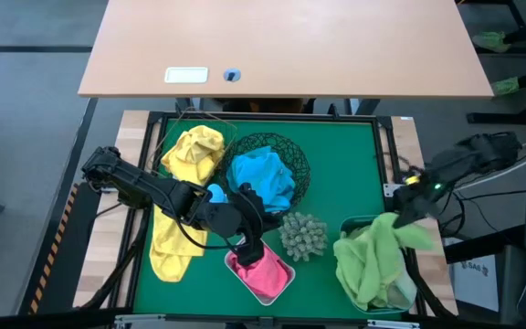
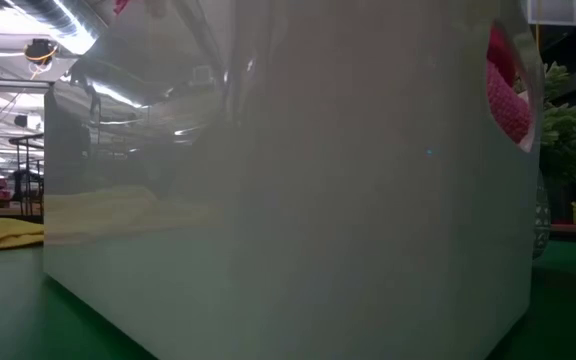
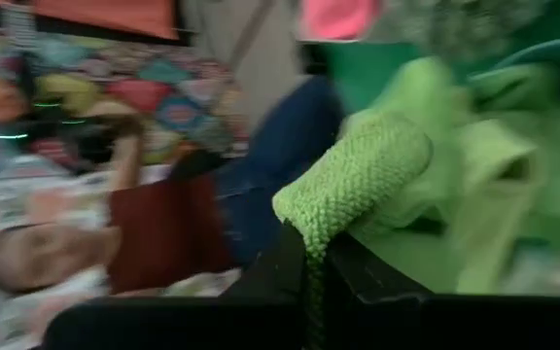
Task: Sort microfiber towel by color & place in baskets
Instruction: Put the green microfiber cloth into the blue bin, then put the yellow microfiber cloth into the rectangular wire basket
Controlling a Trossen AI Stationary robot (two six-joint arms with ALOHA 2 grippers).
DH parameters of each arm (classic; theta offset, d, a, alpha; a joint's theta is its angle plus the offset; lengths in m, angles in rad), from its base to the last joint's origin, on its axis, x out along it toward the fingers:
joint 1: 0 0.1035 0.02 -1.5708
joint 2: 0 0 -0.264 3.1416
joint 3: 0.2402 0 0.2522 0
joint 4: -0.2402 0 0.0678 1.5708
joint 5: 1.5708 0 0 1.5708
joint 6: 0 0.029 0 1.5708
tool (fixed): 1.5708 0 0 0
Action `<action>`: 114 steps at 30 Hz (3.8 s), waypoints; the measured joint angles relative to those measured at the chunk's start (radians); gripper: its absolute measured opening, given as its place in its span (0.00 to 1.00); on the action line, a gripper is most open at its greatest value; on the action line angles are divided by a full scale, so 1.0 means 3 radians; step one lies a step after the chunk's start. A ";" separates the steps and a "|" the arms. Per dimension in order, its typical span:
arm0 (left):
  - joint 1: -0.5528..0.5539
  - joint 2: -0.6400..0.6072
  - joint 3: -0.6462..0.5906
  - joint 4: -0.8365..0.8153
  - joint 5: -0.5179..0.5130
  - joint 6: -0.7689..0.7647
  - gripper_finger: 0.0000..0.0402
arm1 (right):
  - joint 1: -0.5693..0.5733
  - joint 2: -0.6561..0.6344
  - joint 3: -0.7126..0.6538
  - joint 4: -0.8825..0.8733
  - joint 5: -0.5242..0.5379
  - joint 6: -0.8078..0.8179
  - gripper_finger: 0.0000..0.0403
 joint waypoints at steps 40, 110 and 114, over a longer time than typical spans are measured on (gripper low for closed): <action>-0.0001 0.0000 -0.0001 -0.0020 -0.0004 0.0000 0.11 | 0.1328 0.2457 -0.1164 0.1273 0.0882 -0.0301 0.02; -0.0074 -0.0003 -0.0001 -0.0865 0.1965 -0.0825 0.11 | 0.1195 0.0840 -0.0980 0.0982 0.0619 -0.0292 0.42; -0.0269 -0.0003 -0.0001 -0.1419 0.2180 -0.1104 0.11 | 0.1197 0.0840 -0.0979 0.0984 0.0695 -0.0295 0.42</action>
